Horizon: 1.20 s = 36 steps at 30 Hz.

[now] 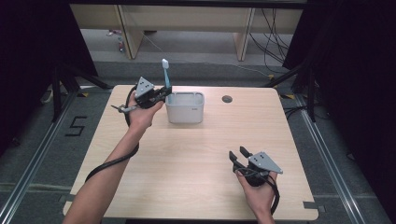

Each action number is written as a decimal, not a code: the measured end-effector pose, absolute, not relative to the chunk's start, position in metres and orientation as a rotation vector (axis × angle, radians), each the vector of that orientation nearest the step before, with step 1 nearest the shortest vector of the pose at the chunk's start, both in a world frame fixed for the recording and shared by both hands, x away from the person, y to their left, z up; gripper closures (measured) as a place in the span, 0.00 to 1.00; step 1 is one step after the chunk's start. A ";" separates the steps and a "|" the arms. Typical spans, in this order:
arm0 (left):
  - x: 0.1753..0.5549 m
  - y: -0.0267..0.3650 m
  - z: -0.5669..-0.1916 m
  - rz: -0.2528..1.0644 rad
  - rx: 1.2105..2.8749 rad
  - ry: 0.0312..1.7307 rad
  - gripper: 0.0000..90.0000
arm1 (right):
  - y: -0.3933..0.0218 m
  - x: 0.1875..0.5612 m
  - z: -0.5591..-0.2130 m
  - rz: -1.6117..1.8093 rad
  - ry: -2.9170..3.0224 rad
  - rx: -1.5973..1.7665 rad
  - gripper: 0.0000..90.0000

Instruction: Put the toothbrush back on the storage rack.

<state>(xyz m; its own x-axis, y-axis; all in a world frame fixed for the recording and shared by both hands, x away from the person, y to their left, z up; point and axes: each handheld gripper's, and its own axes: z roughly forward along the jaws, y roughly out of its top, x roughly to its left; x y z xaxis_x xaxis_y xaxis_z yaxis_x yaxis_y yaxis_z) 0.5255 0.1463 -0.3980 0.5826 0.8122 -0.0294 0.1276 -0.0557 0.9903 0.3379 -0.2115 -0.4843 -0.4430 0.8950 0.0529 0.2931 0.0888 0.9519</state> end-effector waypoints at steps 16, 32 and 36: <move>0.544 0.146 -0.409 0.685 1.560 0.864 0.92 | -0.212 0.338 -0.484 1.344 1.802 1.154 0.58; 0.554 0.142 -0.418 0.667 1.574 0.886 0.92 | -0.212 0.338 -0.486 1.347 1.812 1.150 0.59; 0.556 0.142 -0.421 0.669 1.580 0.895 0.92 | -0.211 0.338 -0.486 1.335 1.815 1.145 0.59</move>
<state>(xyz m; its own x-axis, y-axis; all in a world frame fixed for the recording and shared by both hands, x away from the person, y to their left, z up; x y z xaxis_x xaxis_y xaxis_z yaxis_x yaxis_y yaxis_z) 0.5564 0.1419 -0.4205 0.5477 0.8352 -0.0496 0.1897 -0.0663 0.9796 0.3384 -0.2113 -0.4862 -0.4437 0.8959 0.0211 0.2869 0.1197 0.9505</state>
